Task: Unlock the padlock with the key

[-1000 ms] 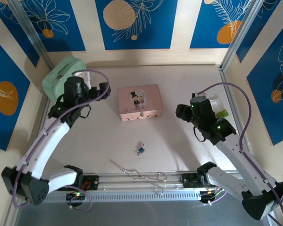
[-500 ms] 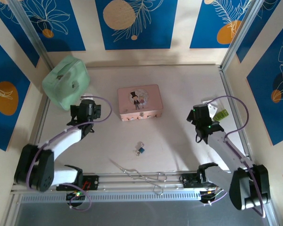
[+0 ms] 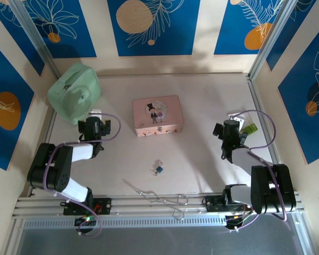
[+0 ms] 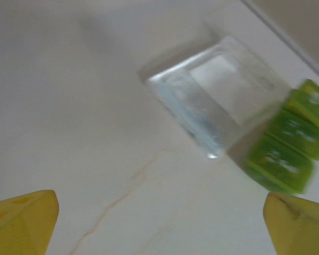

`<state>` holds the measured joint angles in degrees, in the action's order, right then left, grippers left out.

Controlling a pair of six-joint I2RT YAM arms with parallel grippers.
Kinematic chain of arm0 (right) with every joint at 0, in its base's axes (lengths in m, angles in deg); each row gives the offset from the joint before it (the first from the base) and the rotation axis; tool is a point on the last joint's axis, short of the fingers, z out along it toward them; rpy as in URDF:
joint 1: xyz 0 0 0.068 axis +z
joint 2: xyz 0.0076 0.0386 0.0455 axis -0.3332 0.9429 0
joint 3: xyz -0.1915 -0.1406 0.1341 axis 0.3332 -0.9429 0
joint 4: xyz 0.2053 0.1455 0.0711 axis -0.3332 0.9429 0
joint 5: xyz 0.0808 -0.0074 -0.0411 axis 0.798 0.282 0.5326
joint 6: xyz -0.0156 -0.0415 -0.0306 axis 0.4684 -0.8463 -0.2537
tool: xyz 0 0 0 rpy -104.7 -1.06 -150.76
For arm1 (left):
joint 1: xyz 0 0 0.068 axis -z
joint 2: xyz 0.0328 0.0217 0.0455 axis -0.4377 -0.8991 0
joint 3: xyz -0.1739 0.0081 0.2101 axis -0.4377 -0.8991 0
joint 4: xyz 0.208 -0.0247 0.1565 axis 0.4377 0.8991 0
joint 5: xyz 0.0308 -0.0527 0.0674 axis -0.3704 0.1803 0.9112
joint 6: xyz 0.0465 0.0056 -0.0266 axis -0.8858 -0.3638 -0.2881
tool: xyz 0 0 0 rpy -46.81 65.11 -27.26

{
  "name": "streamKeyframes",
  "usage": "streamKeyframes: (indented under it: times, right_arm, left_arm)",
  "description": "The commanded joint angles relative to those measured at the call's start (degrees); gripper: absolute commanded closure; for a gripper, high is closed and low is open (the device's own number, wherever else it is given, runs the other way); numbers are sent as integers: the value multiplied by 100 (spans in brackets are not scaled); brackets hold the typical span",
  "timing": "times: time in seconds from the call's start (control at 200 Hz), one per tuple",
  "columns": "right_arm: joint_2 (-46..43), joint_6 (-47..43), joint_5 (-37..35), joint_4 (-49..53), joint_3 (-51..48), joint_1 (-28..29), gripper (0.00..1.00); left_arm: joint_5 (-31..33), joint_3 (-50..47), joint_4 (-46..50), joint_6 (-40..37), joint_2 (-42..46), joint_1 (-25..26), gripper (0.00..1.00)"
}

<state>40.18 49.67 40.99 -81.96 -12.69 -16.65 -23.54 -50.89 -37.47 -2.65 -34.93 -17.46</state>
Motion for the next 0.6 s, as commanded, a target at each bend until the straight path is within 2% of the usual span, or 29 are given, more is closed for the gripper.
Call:
streamKeyframes:
  times: [0.0,0.035,0.07,0.13,0.18,0.21,0.27,0.32,0.375,0.595]
  right_arm:
    - [105,-467,1210,-1758,-204,55,1]
    - [300,-506,1240,-1860,-100,102,1]
    - [482,-640,1290,-1719,116,150,1]
    - [853,-896,1356,-1531,468,187,1]
    - [1324,-1070,1657,-2095,438,131,1]
    - [1618,-1001,1962,-2485,424,0,1]
    - [1566,-729,2580,-2332,360,-393,1]
    - [1681,-793,2511,-2727,244,-324,1]
    - [1633,-866,2320,-2412,351,-218,1]
    - [1649,-883,2322,-2549,303,-211,1]
  left_arm:
    - [-759,-285,-1119,23,27,-159,0]
    - [-844,-557,-1695,11,-144,-193,1]
    - [-665,-713,-2462,-72,-382,-178,0]
    - [-720,-563,-1583,70,-104,-195,0]
    - [-719,-608,-2086,17,-291,-224,0]
    - [-724,-596,-1926,69,-230,-225,0]
    - [-718,-597,-1961,36,-239,-226,0]
    - [-710,-595,-1907,34,-216,-218,0]
    - [-701,-610,-1992,6,-244,-208,0]
    - [-731,-620,-1976,2,-226,-212,0]
